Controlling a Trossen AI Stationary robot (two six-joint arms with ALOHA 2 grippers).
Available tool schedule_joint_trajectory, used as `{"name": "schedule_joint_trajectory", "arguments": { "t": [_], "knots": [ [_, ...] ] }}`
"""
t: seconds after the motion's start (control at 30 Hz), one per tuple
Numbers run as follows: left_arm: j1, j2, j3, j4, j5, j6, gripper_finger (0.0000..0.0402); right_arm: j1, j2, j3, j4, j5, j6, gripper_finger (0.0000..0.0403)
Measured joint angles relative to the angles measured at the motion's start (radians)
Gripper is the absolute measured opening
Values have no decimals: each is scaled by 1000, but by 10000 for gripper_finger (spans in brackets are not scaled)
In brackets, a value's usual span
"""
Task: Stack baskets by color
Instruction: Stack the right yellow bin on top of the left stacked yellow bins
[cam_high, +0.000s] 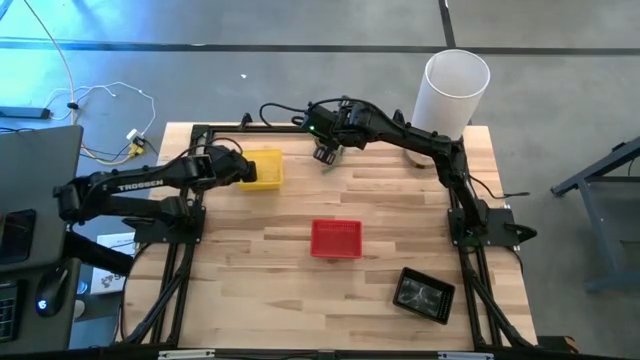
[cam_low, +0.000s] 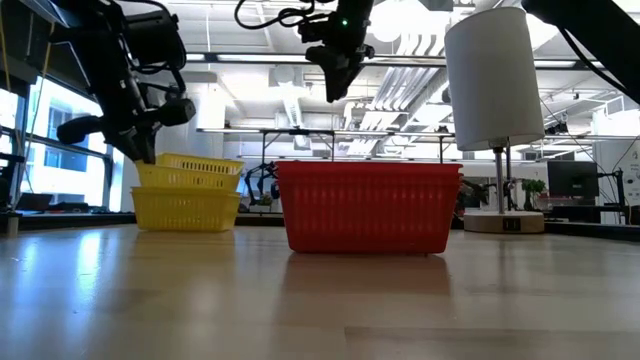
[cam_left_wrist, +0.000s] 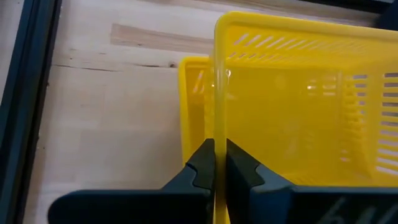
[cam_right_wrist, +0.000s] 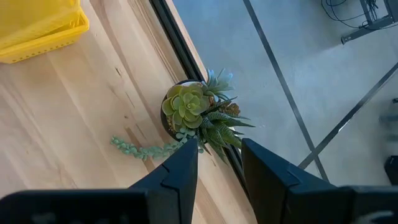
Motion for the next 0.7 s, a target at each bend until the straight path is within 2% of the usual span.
{"name": "schedule_joint_trajectory", "arguments": {
  "t": [0.23, 0.43, 0.7],
  "knots": [
    [0, 8, 0, 0, 7, 6, 30, 0, 0, 0, -2, -50, 0, 110],
    [0, 8, 0, 0, 6, 12, 59, 0, 0, 0, -2, -50, 0, 110],
    [0, -2, 24, 0, 4, 104, 90, 0, 0, 0, -2, -50, 10, 110]
  ]
}}
